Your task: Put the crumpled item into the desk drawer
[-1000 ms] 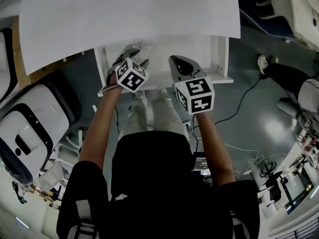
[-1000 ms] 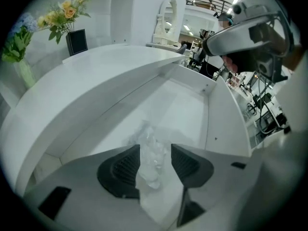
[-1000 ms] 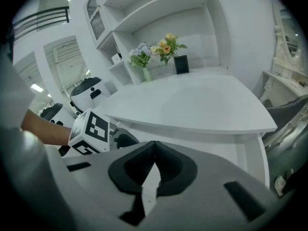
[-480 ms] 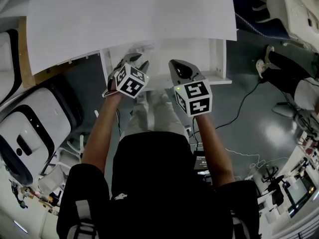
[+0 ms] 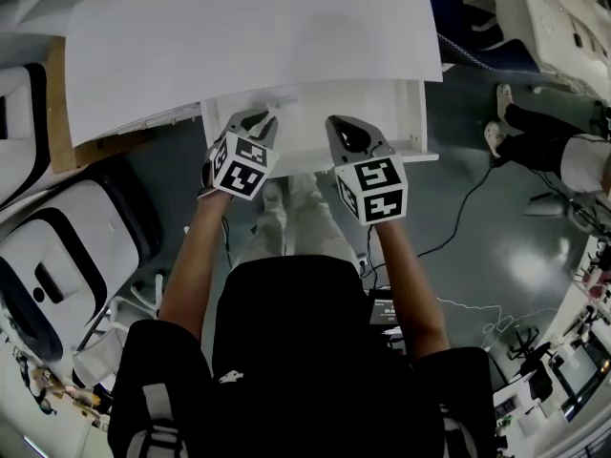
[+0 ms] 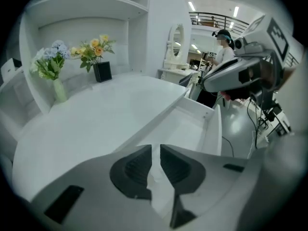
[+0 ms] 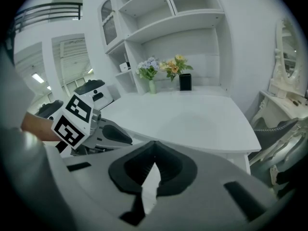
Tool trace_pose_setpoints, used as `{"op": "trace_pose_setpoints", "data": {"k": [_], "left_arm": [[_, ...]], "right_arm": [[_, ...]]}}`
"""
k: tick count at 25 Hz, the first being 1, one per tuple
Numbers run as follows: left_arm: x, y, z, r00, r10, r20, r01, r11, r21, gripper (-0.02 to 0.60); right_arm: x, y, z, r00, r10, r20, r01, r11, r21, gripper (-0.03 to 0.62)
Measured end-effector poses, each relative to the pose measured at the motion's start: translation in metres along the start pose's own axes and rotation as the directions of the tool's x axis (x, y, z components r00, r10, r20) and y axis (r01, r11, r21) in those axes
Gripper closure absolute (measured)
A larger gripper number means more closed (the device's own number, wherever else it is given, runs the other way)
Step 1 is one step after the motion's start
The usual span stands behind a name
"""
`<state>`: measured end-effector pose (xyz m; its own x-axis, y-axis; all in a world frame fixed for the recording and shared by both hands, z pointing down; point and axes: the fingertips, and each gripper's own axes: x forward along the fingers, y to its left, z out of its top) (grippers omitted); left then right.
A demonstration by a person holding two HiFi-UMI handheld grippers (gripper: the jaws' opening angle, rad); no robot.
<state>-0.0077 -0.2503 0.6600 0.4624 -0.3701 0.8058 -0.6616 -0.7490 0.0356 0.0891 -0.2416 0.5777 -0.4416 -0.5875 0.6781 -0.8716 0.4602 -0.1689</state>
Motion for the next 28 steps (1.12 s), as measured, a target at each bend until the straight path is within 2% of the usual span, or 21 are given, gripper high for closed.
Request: {"op": "trace_pose_setpoints", "data": {"k": [7,16,23,28], "left_arm": [[-0.047,-0.001,0.032,0.993,0.041,0.109,-0.04,0.999,-0.013,0.559],[-0.111,-0.005,0.054,0.971,0.093,0.222,-0.092,0.996,-0.013,0.571],[-0.16,-0.006,0.061,0.946,0.118,0.301,-0.111,0.993,-0.04,0.574],[-0.199,-0.01,0.07,0.919,0.131,0.371,-0.122,0.991,-0.047,0.575]], "right_arm": [[-0.028,0.011,0.026,0.997,-0.04,0.062,0.042,0.999,-0.03,0.599],[-0.064,0.031,0.057,0.986,-0.087,0.142,0.1,0.991,-0.088,0.599],[-0.093,0.058,0.079,0.974,-0.095,0.206,0.118,0.988,-0.101,0.599],[-0.116,0.08,0.098,0.959,-0.097,0.265,0.133,0.984,-0.12,0.599]]}}
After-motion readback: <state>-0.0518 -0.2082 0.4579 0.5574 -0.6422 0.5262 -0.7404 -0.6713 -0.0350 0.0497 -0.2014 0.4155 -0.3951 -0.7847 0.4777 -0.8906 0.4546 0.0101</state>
